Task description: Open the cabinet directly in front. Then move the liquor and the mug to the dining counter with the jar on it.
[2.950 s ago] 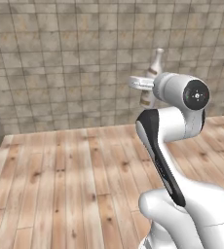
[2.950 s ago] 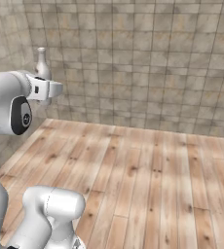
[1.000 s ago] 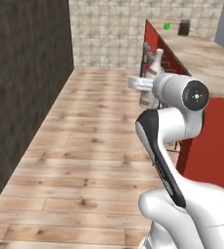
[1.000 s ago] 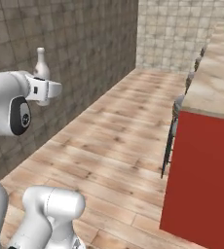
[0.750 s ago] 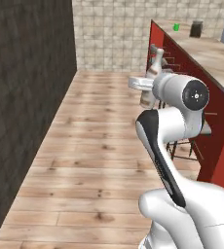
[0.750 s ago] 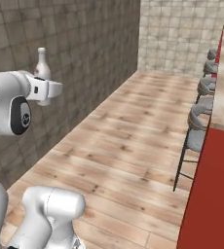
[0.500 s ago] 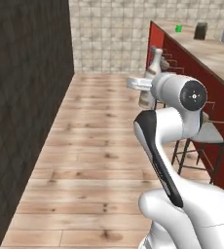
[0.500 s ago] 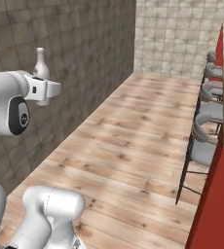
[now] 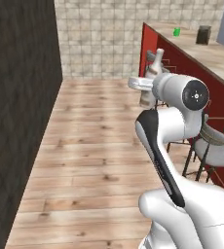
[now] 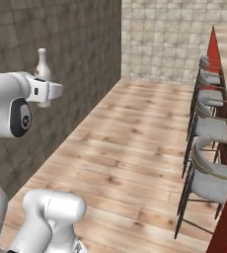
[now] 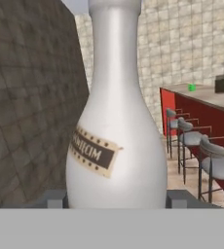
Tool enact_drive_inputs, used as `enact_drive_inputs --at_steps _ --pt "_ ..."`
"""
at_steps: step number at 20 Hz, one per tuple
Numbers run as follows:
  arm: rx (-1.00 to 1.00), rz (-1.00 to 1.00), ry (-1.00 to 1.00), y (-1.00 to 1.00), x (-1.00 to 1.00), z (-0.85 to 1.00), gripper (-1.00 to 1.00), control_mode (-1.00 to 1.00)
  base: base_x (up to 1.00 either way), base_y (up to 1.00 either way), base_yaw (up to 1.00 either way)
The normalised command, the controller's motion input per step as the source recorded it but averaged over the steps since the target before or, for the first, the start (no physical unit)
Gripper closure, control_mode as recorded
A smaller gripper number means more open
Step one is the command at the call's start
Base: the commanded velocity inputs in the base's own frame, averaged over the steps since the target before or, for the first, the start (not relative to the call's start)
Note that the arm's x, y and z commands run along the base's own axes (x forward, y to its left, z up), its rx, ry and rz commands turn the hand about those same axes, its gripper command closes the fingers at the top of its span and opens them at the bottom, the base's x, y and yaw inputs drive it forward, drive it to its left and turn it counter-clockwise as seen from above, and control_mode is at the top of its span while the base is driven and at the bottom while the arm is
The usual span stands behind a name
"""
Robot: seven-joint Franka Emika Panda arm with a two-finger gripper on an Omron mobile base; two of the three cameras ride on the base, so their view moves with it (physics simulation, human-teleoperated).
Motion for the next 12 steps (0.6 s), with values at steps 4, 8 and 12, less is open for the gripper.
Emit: enact_drive_inputs --at_steps 4,8,12 --pt "0.00 0.00 0.00 0.00 0.00 0.00 1.00 1.00 1.00 0.47 -0.14" --pt "0.00 0.00 0.00 0.00 0.00 0.00 1.00 1.00 1.00 0.53 -0.11" --pt "0.00 0.00 0.00 0.00 0.00 0.00 1.00 1.00 1.00 0.49 -0.09"
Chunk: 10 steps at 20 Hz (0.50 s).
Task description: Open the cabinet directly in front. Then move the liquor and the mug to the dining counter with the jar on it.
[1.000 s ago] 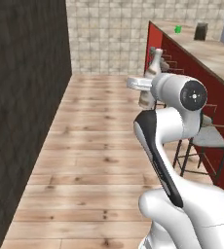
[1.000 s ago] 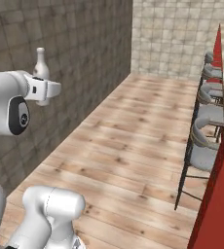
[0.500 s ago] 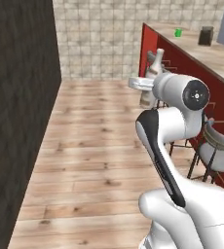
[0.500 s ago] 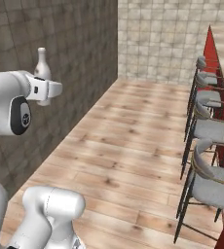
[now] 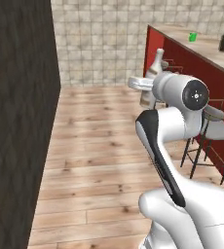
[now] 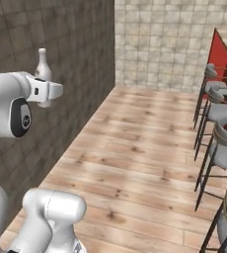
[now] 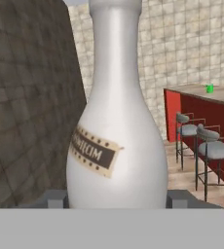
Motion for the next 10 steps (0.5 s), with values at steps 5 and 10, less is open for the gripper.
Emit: enact_drive_inputs --at_steps 5,10 --pt "0.00 0.00 0.00 0.00 0.00 0.00 1.00 1.00 1.00 0.43 -0.10" --pt "0.00 0.00 0.00 0.00 0.00 0.00 1.00 1.00 1.00 0.34 -0.16"
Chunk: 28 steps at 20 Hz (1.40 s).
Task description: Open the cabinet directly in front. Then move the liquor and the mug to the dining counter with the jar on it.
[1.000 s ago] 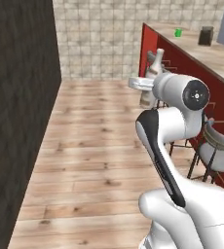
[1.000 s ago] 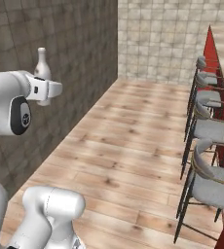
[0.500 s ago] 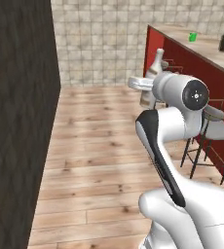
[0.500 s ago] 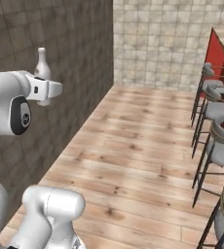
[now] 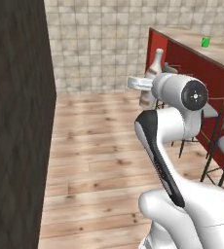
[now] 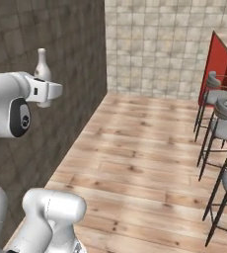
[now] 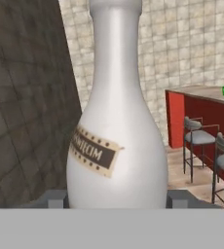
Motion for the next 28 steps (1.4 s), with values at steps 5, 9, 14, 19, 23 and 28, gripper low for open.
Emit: enact_drive_inputs --at_steps 5,9,14,19,23,28 --pt "0.00 0.00 0.00 0.00 0.00 0.00 1.00 1.00 1.00 0.31 -0.21" --pt "0.00 0.00 0.00 0.00 0.00 0.00 1.00 1.00 1.00 0.31 -0.20" --pt "0.00 0.00 0.00 0.00 0.00 0.00 1.00 1.00 1.00 0.30 -0.19" --pt "0.00 0.00 0.00 0.00 0.00 0.00 1.00 1.00 1.00 0.32 -0.27" --pt "0.00 0.00 0.00 0.00 0.00 0.00 1.00 1.00 1.00 0.40 -0.34" --pt "0.00 0.00 0.00 0.00 0.00 0.00 1.00 1.00 1.00 0.55 -0.48"
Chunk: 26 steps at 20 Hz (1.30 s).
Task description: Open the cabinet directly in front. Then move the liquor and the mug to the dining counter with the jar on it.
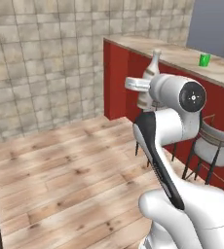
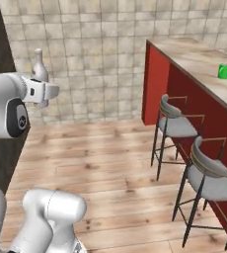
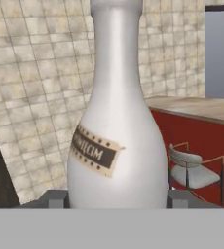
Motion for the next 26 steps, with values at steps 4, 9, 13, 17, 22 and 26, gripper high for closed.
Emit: enact_drive_inputs --at_steps 4,9,13,17,22,26 --pt "0.00 0.00 0.00 0.00 0.00 0.00 1.00 1.00 0.85 0.62 -0.79" --pt "0.00 0.00 0.00 0.00 0.00 0.00 1.00 1.00 0.54 0.42 -0.93" --pt "0.00 0.00 0.00 0.00 0.00 0.00 1.00 1.00 0.46 0.37 -0.94" --pt "0.00 0.00 0.00 0.00 0.00 0.00 1.00 1.00 0.40 0.32 -0.78" --pt "0.00 0.00 0.00 0.00 0.00 0.00 1.00 1.00 0.06 0.12 -0.06" --pt "0.00 0.00 0.00 0.00 0.00 0.00 1.00 1.00 0.00 0.76 0.00"
